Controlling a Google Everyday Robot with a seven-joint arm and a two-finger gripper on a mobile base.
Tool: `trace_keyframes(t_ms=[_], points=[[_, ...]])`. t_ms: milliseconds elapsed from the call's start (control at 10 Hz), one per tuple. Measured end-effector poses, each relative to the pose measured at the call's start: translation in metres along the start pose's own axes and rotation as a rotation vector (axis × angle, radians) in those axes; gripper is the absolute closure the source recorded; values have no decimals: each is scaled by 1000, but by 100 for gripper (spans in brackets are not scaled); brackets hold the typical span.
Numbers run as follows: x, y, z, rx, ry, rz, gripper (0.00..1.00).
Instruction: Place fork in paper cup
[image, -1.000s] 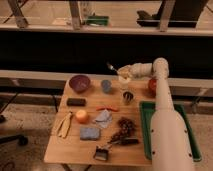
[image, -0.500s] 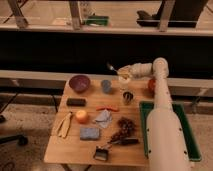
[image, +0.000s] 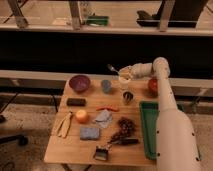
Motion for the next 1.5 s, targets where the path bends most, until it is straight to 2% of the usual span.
trace_keyframes(t_ms=[200,500,1100,1500], points=[[-1,1,5,-5,-2,6,44],[1,0,4,-13,-4,15,21],[4,-1,8,-19,-20,27,20],[-2,2,-2,23,-1,0,20]])
